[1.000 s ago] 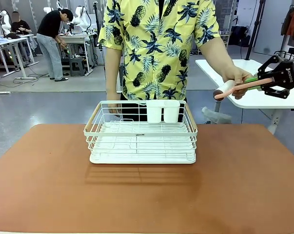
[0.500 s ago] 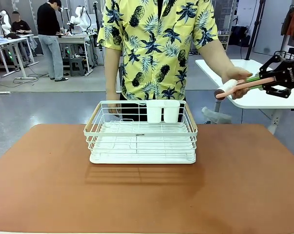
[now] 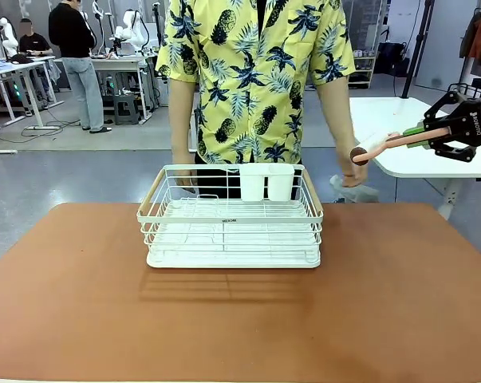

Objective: Clean the table.
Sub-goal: Clean the table with the Lint Roller when the human lifts the Dish drying rack.

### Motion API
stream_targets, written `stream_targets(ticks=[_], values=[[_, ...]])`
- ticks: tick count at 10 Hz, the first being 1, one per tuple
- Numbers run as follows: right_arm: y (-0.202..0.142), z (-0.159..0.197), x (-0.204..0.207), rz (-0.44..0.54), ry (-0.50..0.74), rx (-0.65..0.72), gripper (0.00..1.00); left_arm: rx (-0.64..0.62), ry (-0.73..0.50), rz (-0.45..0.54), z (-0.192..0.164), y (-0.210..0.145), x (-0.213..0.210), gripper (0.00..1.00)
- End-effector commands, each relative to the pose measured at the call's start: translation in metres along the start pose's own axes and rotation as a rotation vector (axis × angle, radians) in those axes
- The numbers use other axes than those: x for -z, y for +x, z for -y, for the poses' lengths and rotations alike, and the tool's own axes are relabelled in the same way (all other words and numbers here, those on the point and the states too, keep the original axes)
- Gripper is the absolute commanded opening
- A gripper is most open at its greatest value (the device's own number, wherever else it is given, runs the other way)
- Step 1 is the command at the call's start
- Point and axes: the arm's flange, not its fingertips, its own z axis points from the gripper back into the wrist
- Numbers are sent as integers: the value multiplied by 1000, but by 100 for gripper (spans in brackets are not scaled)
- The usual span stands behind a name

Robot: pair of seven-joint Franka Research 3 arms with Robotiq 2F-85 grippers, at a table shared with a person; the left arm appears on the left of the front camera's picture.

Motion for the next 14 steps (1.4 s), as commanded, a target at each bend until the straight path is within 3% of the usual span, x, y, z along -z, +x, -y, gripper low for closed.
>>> stream_targets(ticks=[1, 14], values=[[-1, -1, 1, -2, 1, -3, 5, 3, -7, 2, 0, -1, -2, 100], [-1, -1, 1, -2, 1, -3, 5, 3, -7, 2, 0, -1, -2, 100]])
